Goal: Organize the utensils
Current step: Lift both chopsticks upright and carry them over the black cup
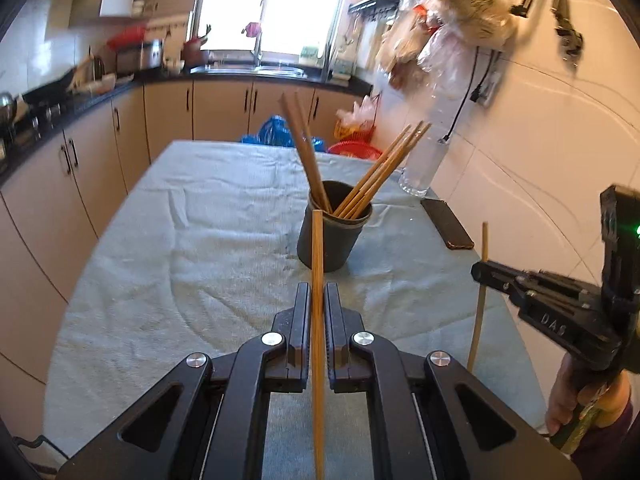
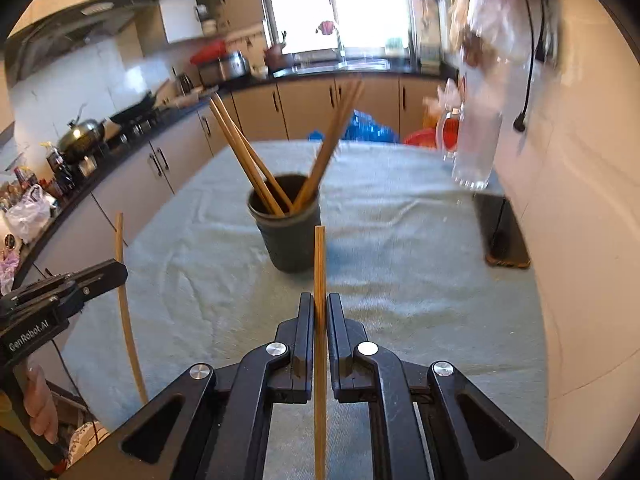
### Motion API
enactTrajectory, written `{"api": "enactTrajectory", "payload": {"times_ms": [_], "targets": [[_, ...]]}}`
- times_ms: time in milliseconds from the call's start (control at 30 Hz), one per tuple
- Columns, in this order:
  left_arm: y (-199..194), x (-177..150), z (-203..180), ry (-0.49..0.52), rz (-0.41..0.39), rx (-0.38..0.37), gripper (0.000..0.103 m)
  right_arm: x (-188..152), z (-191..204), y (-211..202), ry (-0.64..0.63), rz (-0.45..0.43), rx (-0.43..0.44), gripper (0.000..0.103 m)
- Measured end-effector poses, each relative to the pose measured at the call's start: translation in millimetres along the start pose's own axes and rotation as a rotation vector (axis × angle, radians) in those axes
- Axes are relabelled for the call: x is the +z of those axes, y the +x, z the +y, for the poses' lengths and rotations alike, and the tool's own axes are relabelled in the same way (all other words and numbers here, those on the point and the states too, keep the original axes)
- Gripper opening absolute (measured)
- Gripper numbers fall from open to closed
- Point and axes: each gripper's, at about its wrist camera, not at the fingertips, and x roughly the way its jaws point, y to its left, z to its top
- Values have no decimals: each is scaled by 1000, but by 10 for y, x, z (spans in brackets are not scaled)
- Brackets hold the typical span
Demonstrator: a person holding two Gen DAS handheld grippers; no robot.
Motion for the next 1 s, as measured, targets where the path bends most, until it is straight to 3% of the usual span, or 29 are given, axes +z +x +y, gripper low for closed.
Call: {"api": "enactTrajectory", "payload": {"times_ms": [233, 533, 767, 1000], "targets": [[-330, -130, -159, 60, -77, 33, 6, -92, 108, -370, -14, -66, 7, 7], [-549, 12, -232, 58, -132, -13, 6, -59, 76, -491, 0, -112, 18, 7], [-574, 328, -226, 51, -175, -25, 6, 120, 70, -499, 8, -150, 29, 7], [-489, 838, -197, 44, -211, -28, 6, 596, 71, -500, 32, -246, 42, 7]]}}
